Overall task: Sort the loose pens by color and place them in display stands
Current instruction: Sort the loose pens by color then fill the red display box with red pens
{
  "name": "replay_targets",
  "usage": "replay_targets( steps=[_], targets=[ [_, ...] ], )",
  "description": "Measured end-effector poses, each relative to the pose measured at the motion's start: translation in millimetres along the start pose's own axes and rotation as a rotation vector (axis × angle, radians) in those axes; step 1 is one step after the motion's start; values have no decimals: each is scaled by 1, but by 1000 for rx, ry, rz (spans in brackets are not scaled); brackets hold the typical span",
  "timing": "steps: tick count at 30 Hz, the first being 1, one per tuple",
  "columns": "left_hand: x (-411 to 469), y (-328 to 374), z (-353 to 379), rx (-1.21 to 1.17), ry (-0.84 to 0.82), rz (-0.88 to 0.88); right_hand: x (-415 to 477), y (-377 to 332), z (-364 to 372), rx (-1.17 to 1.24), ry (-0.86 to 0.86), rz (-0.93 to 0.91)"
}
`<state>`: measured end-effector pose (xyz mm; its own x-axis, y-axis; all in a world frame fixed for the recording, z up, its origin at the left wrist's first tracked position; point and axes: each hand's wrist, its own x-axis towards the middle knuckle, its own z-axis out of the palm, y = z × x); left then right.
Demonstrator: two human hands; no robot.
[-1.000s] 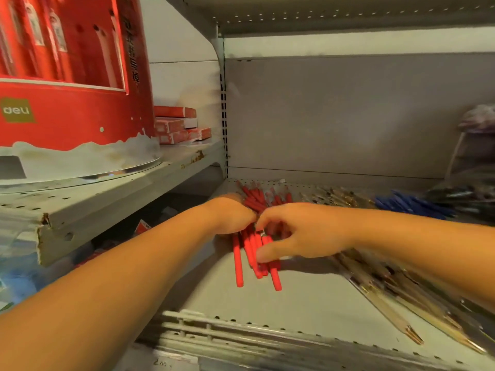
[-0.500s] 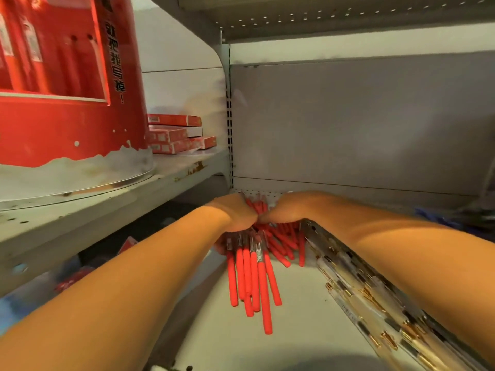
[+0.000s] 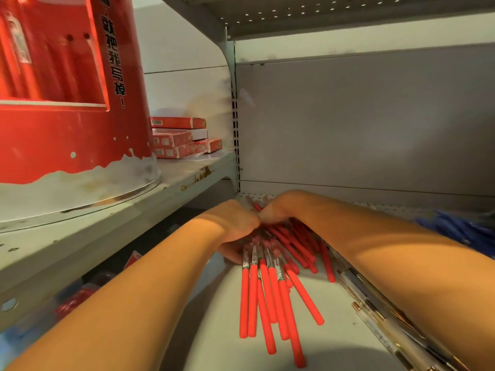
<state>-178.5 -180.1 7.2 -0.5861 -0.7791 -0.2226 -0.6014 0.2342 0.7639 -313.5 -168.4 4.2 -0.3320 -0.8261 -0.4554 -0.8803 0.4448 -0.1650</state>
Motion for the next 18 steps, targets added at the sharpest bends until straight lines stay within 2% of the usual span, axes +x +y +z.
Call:
replay_targets(
  steps=[5, 8, 12, 18],
  targets=[
    [2, -3, -4, -38, -66, -15, 8, -2, -5, -2, 7, 46],
    [3, -4, -3, -18, -61, -2, 10, 0, -8, 0, 86, 100],
    [5, -4, -1, 56, -33, 21, 17, 6, -7, -117, 215, 178],
    [4, -5, -1, 56, -55, 8, 19, 17, -7, -187, 276, 208]
  ],
)
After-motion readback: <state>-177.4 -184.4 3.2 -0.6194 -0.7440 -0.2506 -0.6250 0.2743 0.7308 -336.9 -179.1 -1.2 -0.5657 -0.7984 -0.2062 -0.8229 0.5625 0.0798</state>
